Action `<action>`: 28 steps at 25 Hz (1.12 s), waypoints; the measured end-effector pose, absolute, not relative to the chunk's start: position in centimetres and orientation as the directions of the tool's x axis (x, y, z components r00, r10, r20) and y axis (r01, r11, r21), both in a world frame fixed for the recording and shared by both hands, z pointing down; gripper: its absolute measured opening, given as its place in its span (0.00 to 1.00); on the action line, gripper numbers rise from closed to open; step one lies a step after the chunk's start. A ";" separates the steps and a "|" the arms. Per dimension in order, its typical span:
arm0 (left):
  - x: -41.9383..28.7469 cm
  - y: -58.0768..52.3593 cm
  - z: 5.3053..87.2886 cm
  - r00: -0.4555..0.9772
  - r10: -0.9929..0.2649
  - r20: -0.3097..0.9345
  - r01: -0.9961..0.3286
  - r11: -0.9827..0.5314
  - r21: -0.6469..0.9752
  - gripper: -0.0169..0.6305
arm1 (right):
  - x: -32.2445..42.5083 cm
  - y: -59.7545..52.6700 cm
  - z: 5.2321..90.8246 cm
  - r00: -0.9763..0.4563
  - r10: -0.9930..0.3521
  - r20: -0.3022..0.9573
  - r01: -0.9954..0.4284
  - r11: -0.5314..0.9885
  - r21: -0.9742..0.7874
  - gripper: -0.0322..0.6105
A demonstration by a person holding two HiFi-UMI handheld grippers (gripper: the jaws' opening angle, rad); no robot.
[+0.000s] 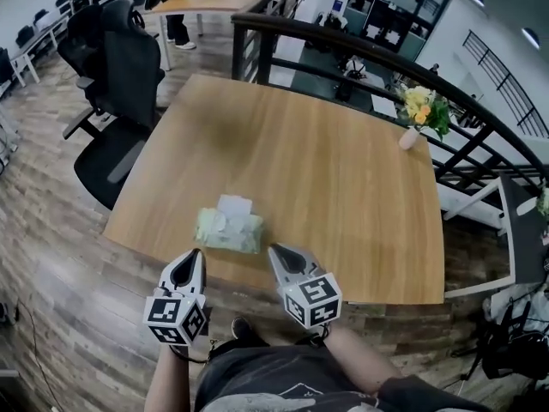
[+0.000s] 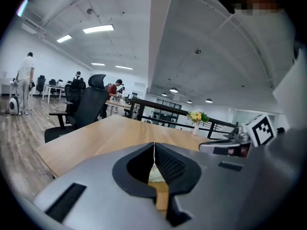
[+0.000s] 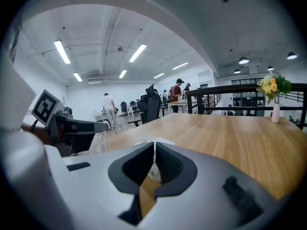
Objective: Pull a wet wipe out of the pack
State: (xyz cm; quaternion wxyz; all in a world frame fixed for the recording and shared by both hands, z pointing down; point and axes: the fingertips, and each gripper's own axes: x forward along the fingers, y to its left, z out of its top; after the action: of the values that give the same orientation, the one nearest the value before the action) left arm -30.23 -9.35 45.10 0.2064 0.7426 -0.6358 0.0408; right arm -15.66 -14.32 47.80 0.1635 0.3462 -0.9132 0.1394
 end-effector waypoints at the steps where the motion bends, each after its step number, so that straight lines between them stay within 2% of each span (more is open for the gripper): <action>1: -30.2 -9.8 45.3 0.210 -0.922 0.326 -0.958 -0.127 0.257 0.05 | -15.7 -14.5 47.9 -0.697 -0.597 0.397 -0.689 0.711 -0.140 0.09; 9: -29.2 -11.9 47.0 0.316 -0.889 0.331 -0.936 -0.235 0.261 0.05 | -15.3 -14.9 49.5 -0.644 -0.642 0.417 -0.743 0.654 -0.140 0.09; 16: -28.4 -13.3 47.7 0.351 -0.873 0.338 -0.925 -0.268 0.269 0.05 | -14.5 -15.1 49.6 -0.621 -0.656 0.430 -0.763 0.632 -0.138 0.09; 22: -27.2 -14.5 48.4 0.331 -0.869 0.367 -0.937 -0.258 0.234 0.05 | -12.9 -16.3 49.9 -0.625 -0.655 0.424 -0.763 0.628 -0.153 0.09; 28: -25.9 -16.0 49.1 0.274 -0.862 0.426 -0.959 -0.210 0.192 0.05 | -12.5 -17.8 50.5 -0.680 -0.596 0.428 -0.709 0.684 -0.173 0.09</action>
State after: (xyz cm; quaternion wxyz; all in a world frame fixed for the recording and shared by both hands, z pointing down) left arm -25.89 -16.01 49.12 0.2120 0.7695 -0.5916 0.1137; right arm -12.47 -17.80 50.46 0.1713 0.3617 -0.9015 0.1648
